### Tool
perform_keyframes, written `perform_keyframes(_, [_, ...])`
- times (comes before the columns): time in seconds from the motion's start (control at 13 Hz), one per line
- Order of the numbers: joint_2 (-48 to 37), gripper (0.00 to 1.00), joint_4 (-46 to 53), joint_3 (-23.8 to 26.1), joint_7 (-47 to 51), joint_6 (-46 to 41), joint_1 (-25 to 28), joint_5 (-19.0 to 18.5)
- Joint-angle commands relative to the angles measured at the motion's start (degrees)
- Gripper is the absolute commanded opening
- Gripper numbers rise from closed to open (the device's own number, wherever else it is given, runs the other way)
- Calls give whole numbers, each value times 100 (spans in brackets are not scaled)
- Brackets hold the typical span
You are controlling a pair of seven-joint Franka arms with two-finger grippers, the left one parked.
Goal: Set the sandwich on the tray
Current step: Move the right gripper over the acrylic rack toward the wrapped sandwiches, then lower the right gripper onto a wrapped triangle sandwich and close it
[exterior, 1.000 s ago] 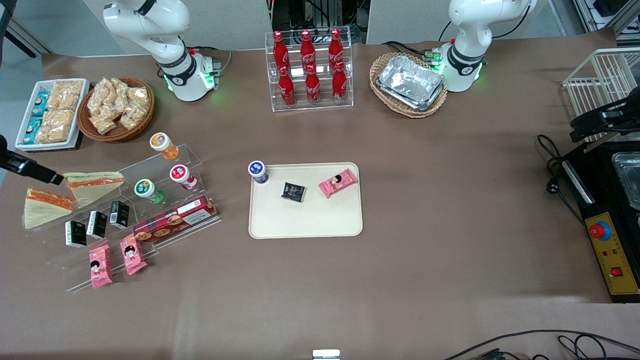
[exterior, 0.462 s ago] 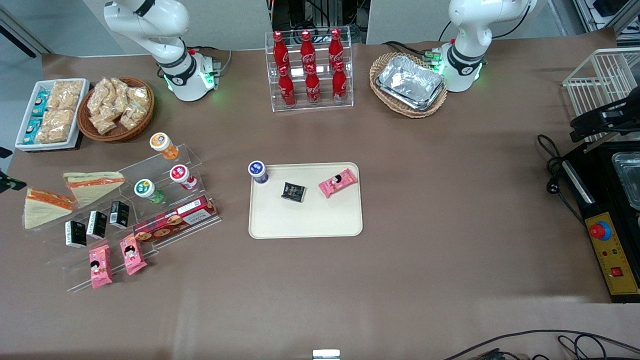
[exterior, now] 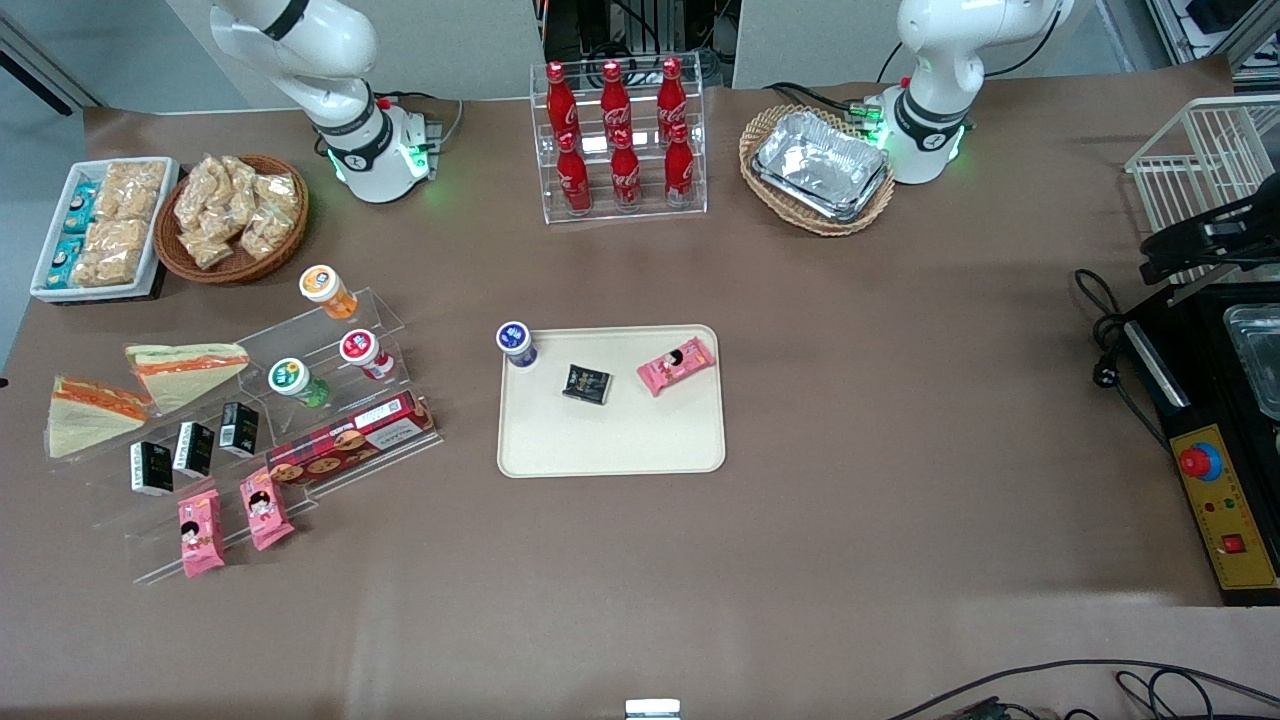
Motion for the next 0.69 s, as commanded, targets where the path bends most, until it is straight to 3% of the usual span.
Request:
perform_keyframes(0.0, [356,100,55,50,25,213,-421,25])
perform_keyframes(0.31, [831,100,37,50,-168,432,-545,35])
perform_keyframes(0.62, [1113,100,20,58,-177,653,-669,289])
